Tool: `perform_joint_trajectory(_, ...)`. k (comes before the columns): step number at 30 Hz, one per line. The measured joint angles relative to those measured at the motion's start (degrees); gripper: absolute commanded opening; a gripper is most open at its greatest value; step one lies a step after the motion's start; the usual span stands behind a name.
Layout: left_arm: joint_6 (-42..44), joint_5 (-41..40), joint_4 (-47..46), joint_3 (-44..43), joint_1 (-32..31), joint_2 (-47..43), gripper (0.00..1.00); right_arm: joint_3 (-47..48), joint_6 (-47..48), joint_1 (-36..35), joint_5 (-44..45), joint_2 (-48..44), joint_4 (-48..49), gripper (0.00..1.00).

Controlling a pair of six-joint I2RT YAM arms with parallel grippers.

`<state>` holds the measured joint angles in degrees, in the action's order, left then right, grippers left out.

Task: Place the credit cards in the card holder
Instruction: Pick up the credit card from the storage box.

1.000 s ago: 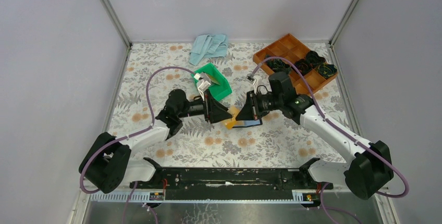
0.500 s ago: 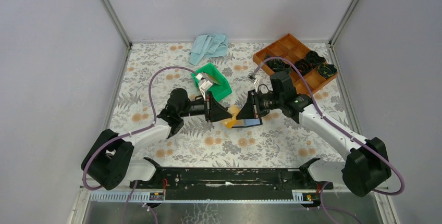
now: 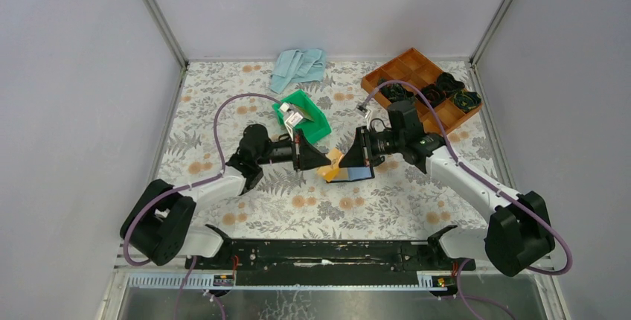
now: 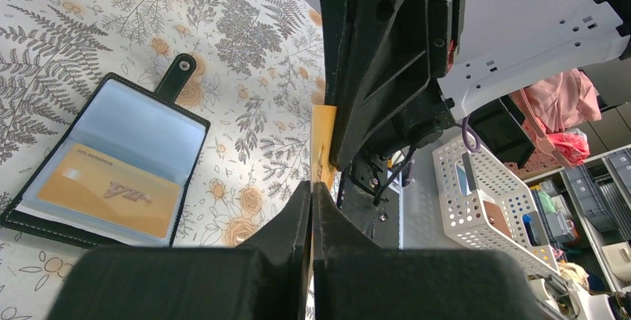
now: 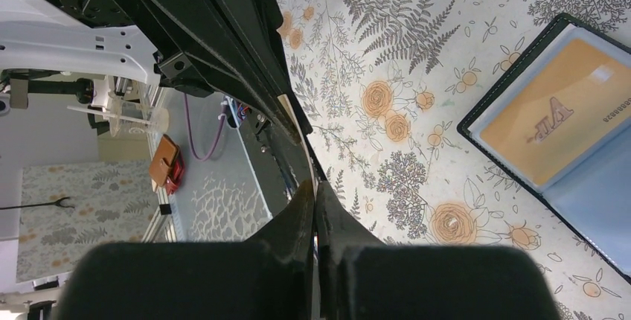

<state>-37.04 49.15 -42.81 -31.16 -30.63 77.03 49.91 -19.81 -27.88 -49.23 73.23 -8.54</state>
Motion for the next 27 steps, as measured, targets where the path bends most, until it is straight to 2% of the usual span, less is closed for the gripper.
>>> perform_joint_trajectory(6,-1.4,-0.1,-3.0,0.0,0.0,1.2,0.00,-0.1,-0.9,0.9,0.1,0.0,0.6,0.34)
perform_joint_trajectory(9,-1.6,-1.0,-3.3,0.0,0.0,1.3,0.00,-0.1,-1.5,1.2,0.0,0.0,1.7,0.40)
perform_joint_trajectory(20,-2.9,-7.1,-4.3,1.6,-0.1,1.8,0.00,-0.1,-2.1,2.0,1.0,0.1,3.3,0.47)
perform_joint_trajectory(27,-6.3,-17.0,-4.8,5.1,-0.1,1.5,0.00,-0.2,-1.9,2.2,6.0,-0.2,2.8,0.49)
